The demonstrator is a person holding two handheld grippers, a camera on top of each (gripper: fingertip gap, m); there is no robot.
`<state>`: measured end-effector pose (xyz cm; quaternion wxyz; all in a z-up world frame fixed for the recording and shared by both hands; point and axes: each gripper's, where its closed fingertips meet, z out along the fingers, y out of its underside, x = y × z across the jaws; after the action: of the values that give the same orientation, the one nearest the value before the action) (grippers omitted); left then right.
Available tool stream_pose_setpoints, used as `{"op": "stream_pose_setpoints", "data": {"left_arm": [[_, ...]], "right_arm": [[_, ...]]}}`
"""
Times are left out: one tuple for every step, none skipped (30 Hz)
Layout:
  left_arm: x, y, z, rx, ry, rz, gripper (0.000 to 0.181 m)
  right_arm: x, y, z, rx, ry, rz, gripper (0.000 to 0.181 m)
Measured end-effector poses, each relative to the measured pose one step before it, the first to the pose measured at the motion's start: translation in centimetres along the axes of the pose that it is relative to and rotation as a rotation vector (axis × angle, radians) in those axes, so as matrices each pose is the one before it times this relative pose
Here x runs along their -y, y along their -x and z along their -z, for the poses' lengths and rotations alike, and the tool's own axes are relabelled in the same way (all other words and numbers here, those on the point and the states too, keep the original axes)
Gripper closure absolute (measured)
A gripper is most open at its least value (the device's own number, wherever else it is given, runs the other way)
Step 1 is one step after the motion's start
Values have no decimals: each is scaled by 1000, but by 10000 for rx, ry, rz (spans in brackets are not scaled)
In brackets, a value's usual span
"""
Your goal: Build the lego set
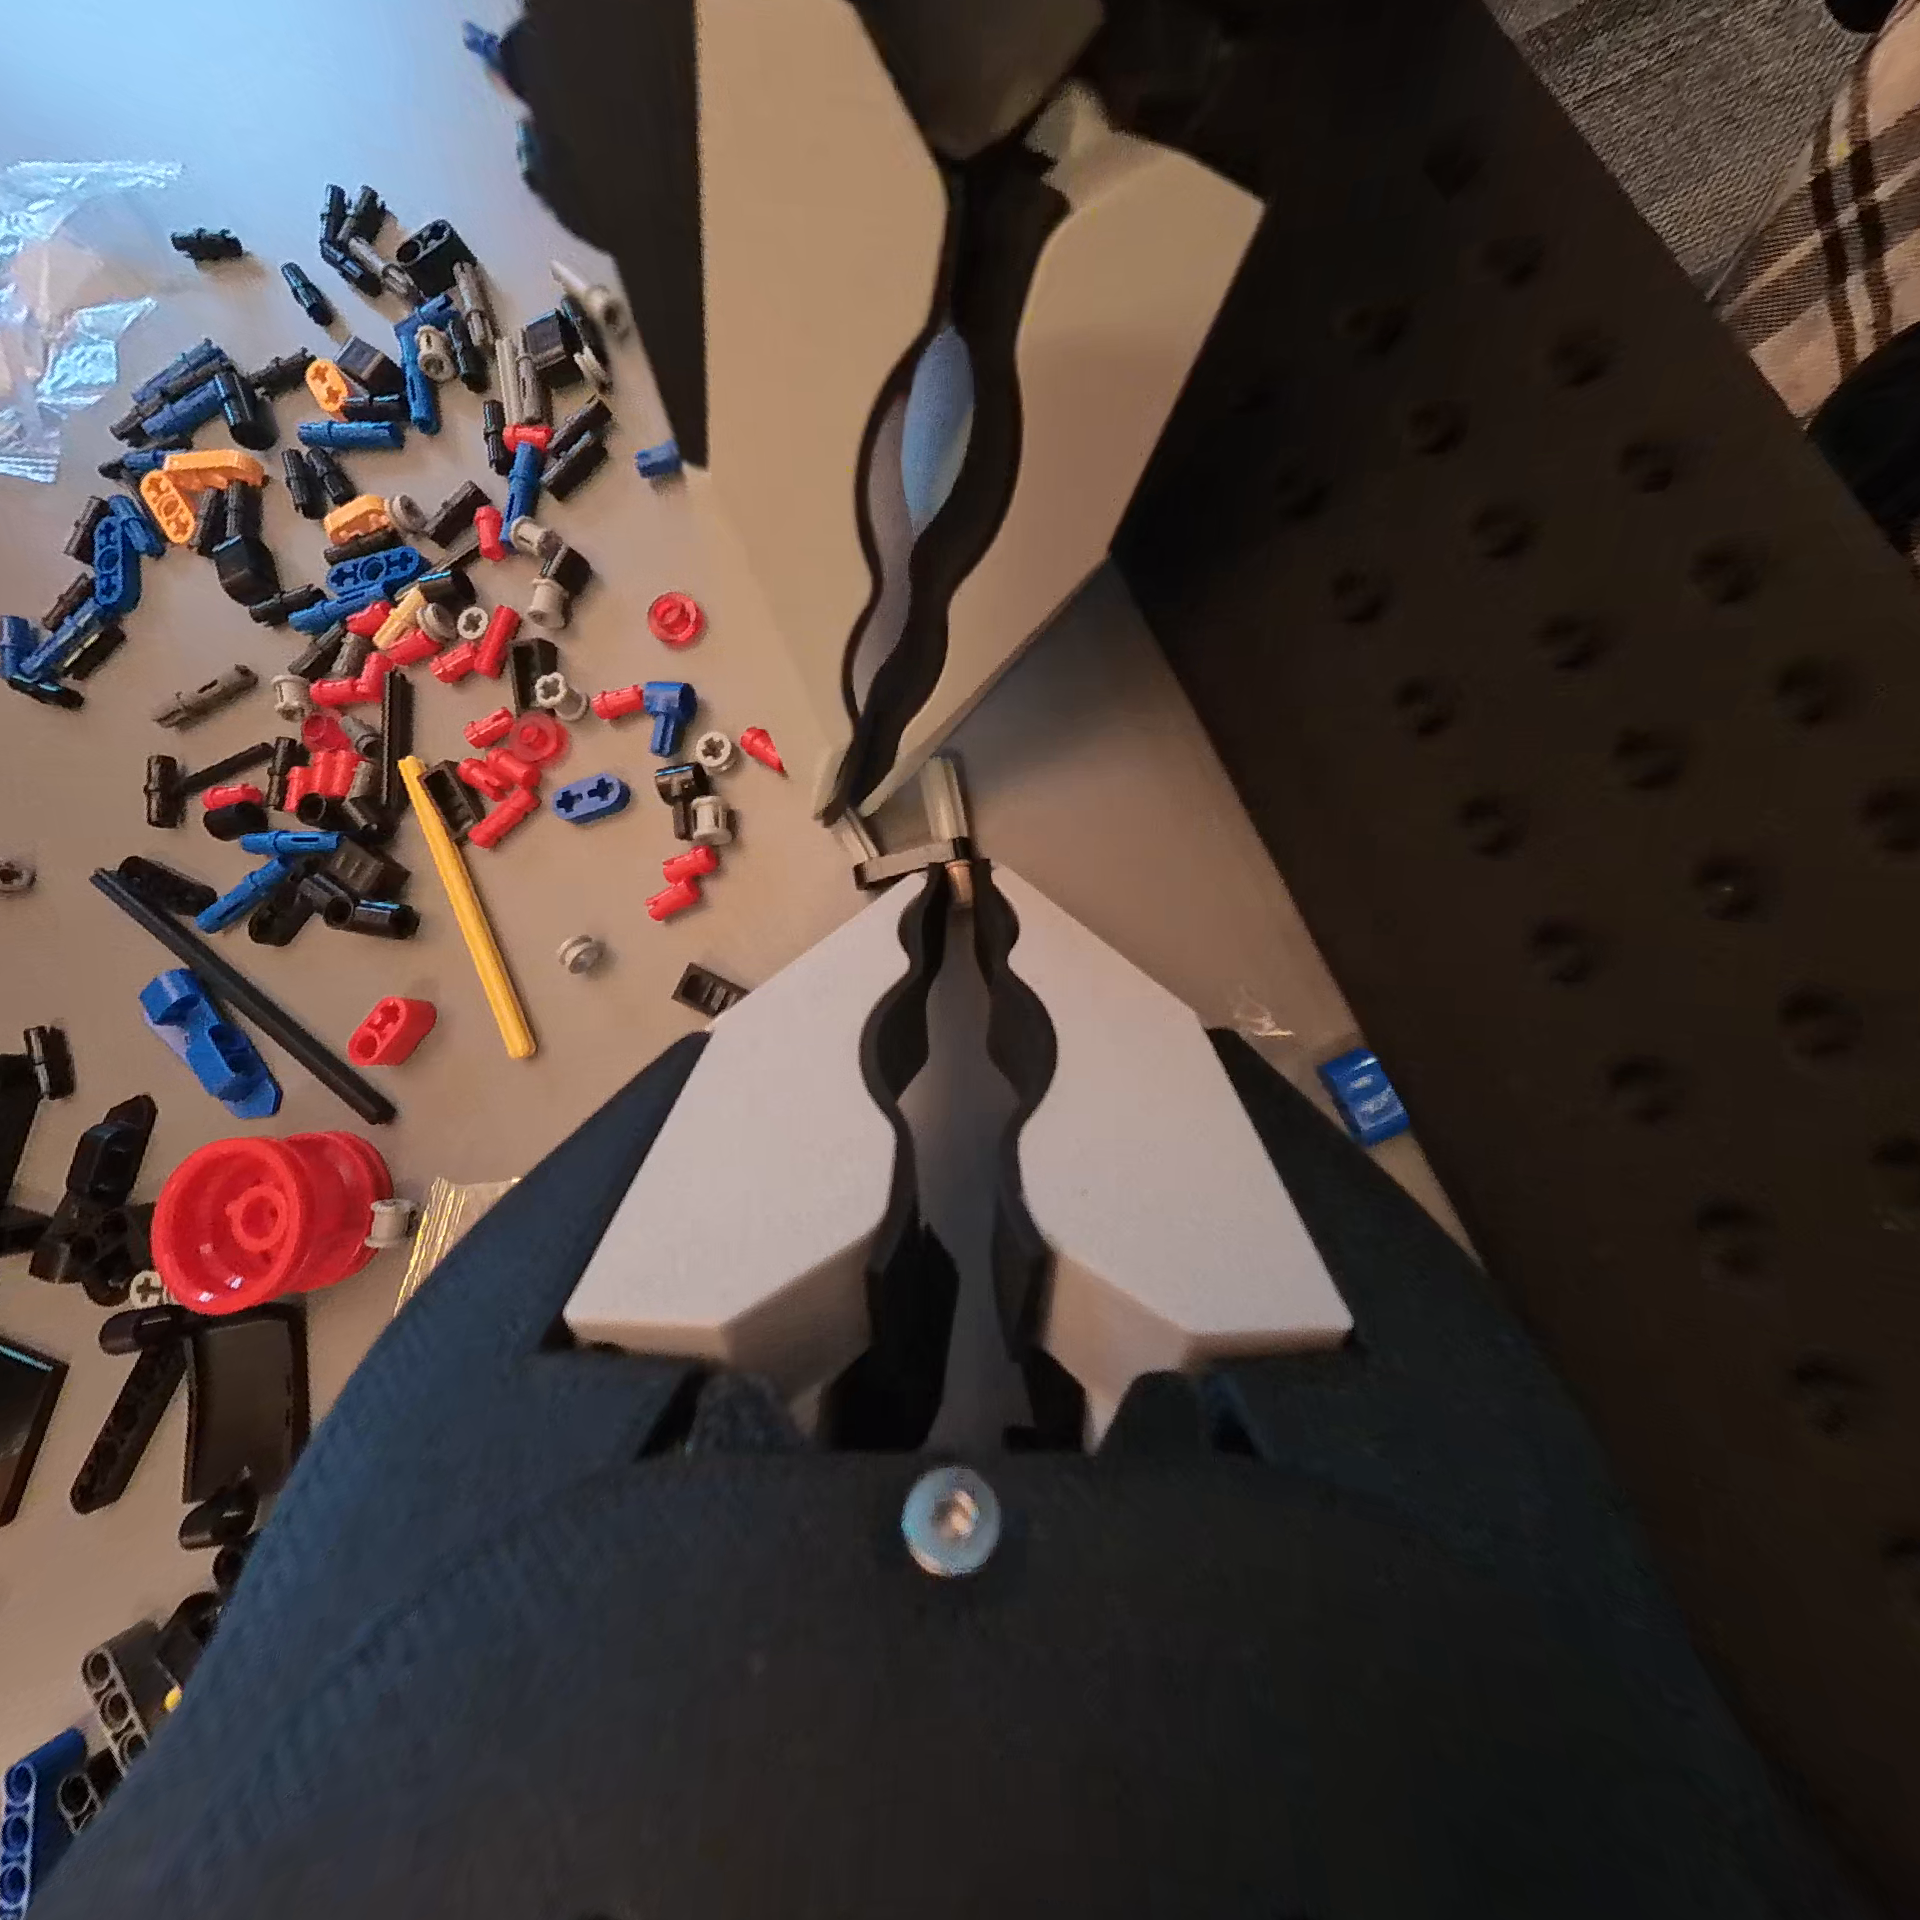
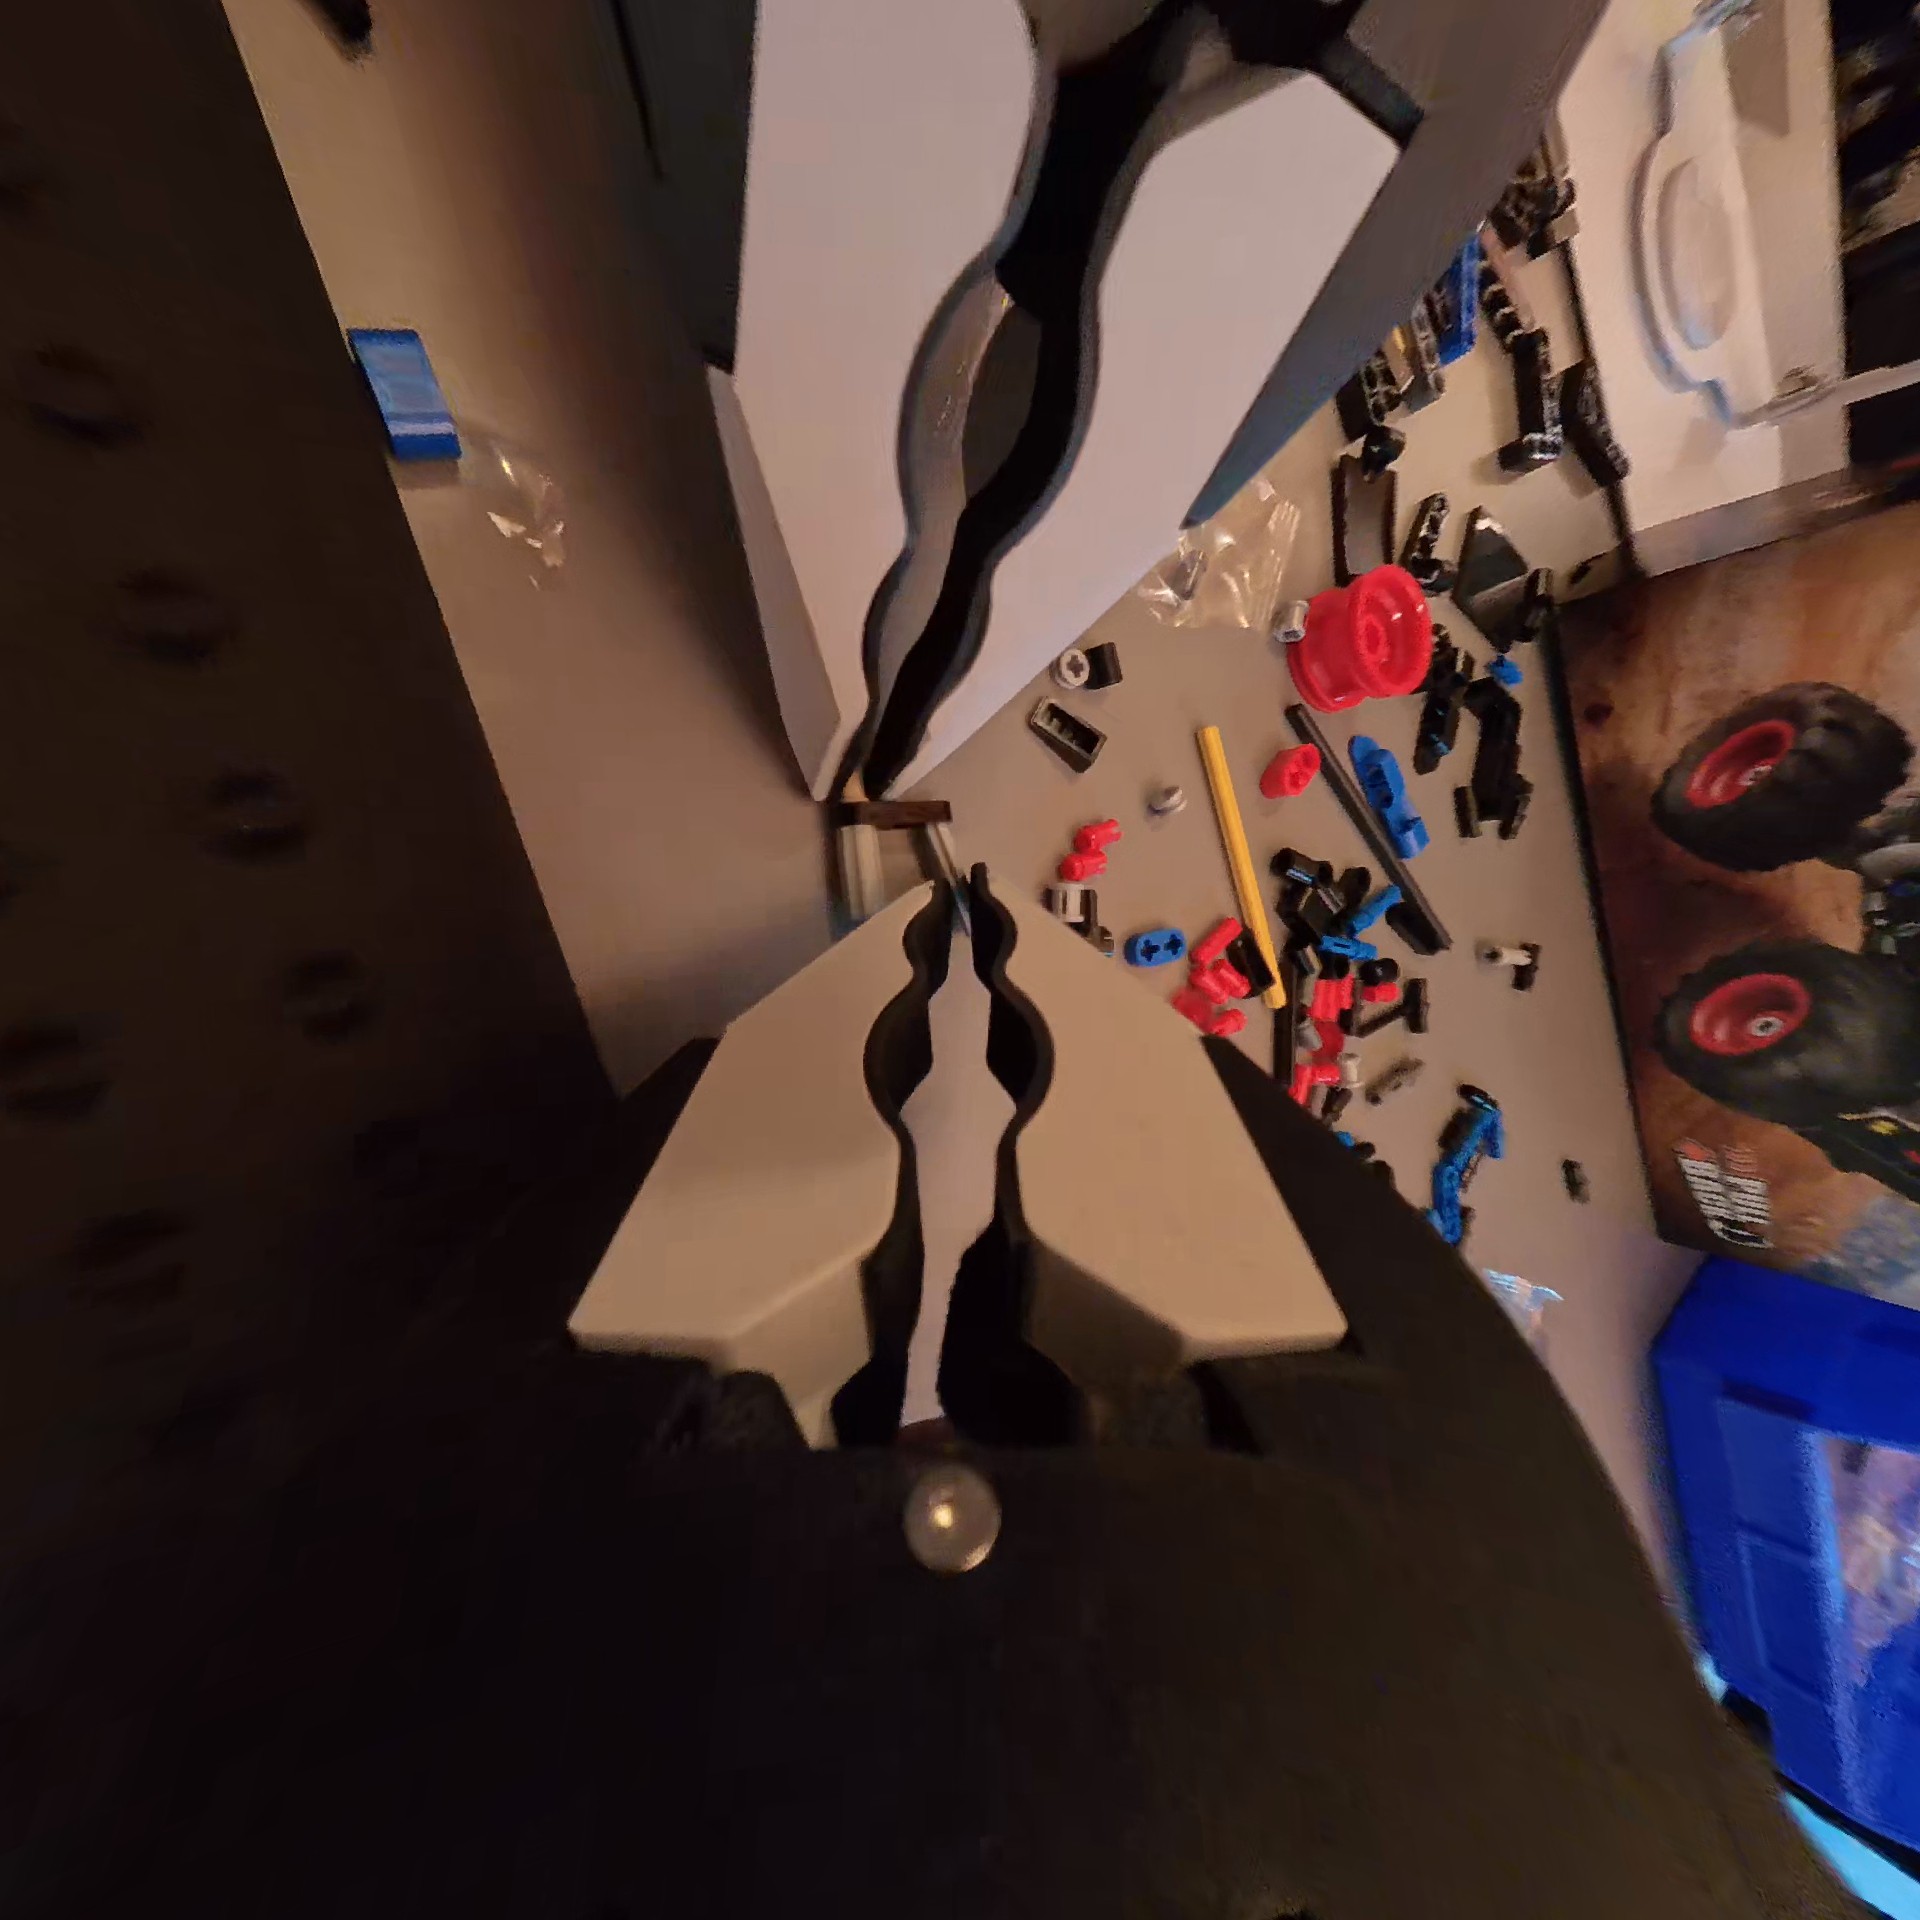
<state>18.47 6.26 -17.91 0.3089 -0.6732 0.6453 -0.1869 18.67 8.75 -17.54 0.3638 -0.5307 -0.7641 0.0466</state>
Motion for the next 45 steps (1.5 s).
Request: {"op": "stream_pose_setpoints", "data": {"left_arm": [[-7, -5, 2, -14, -21, -2, 178], [5, -6, 1, -15, -14, -3, 178], [-2, 3, 7, -12, -15, -9, 178], [-3, 8, 2, -20, -15, 10, 178], [-2, -2, -8, -15, -15, 2, 178], [7, 2, 7, -18, -12, 8, 178], [-1, -9, -2, -19, -5, 18, 178], [-6, 0, 2, -11, -2, 8, 178], [14, 8, 0, -12, -11, 24, 178], [2, -9, 1, -12, -13, 19, 178], [-2, 4, 1, -6, -4, 12, 178], [2, 0, -2, 2, 4, -11, 178], [-2, -4, 0, 2, 7, -5, 178], [0, 1, 0, 0, 0, -2, 178], [1, -4, 1, -10, -6, 1, 178], [-7, -16, 9, -27, -11, 2, 178], [-15, -27, 25, -51, -12, 15, 178], [-5, -21, 11, -47, -29, 29, 178], [-4, -2, -2, -28, -29, 22, 178], [-4, 1, 13, -7, -13, -26, 178], [1, -4, -4, -15, -1, 5, 178], [-5, -3, 0, -13, 3, 5, 178], [-6, -13, 3, -1, 10, -14, 178], [0, -2, 8, 2, 16, -21, 178], [-8, -11, 15, -13, 11, -8, 178], [-19, -1, 25, -7, 7, 6, 178], [-2, -10, 5, 3, 2, -22, 178], [4, -20, -3, -14, 3, -15, 178], [6, -16, 5, -13, 6, -3, 178], [8, -1, 2, 0, 10, -14, 178], [-2, -4, -2, 3, 12, -19, 178], [6, -10, 6, -1, 6, 0, 178], [-10, 1, 5, -2, 1, 22, 178], [-8, 14, -1, 23, -4, -3, 178], [-18, -7, -8, 16, 4, -4, 178], [6, -31, 7, -8, 12, -14, 178], [6, -15, -7, -4, 7, -3, 178], [16, -7, -25, -8, -11, 18, 178], [29, -3, -17, -7, -21, 19, 178], [34, -1, -37, 3, -13, 2, 178], [39, 1, -28, 4, -12, 3, 178], [13, -4, -7, -1, -10, 4, 178], [5, -2, -4, 3, 2, -7, 178], [0, 0, -4, -3, 5, 6, 178], [-1, 4, 0, -6, -5, 12, 178]], "right_arm": [[34, -25, -4, -314, -26, 171, 179], [14, -13, 25, -278, -27, 189, 179], [20, 10, 27, -197, -9, 81, 179], [17, -14, 16, -148, -18, 54, 179], [-1, -15, 9, -63, -17, -24, 179], [0, -5, 2, -14, -6, -20, 179], [19, 5, -3, 5, -10, 13, 179], [-1, -4, -19, 46, -26, -86, 179], [1, 16, 5, 81, -24, -152, 179], [-5, 41, 28, 76, 44, -72, 179], [-9, 32, 20, 24, 106, 16, 179], [3, 18, 7, 12, 117, -46, 179], [0, 11, -4, 24, 70, -77, 179], [-1, 16, 2, 49, 42, -139, 179], [8, 4, 9, -28, 46, -45, 180], [17, 7, -2, -94, 43, 63, 180], [42, 32, 6, -58, 10, 26, 180], [18, 47, 11, -6, 2, -66, 180], [10, 19, 8, -30, 7, -34, 180], [-1, 6, 5, -30, 29, -51, 180], [-12, 12, -6, -50, 71, -68, 180], [-2, -1, 4, -96, 102, 24, 180], [-17, 10, 4, -57, 104, -59, 181], [14, -1, -24, -61, 109, -66, 180], [27, -4, -23, -63, 80, 62, 181], [51, 10, -33, 20, -5, -102, 181], [36, 11, -21, 21, -25, -130, 181], [18, 34, 15, 21, -46, 126, 181], [31, 36, -18, 131, -100, 33, 181], [17, 10, -23, 157, -101, -34, 181], [9, 23, -9, 152, -78, -22, 181], [-21, 14, -7, 184, -80, -41, 180], [-43, 14, -14, 233, -98, -64, 180], [-57, 41, 33, 308, -102, -107, 180], [-67, 56, 81, 310, -91, -38, 179], [-22, 85, 59, 288, -141, -35, 179], [-9, 150, 45, 385, -168, -192, 178], [-40, 106, 28, 427, -159, -290, 178], [-48, 20, 29, 406, -168, -260, 178], [-68, -43, 9, 358, -158, -215, 178], [-52, -28, 24, 277, -142, -123, 178], [-6, 19, 12, 242, -116, -137, 178], [14, -31, -21, 138, -101, -121, 178], [26, -16, -40, 54, -86, -55, 179], [27, 21, 6, 44, -49, -75, 179]]}}
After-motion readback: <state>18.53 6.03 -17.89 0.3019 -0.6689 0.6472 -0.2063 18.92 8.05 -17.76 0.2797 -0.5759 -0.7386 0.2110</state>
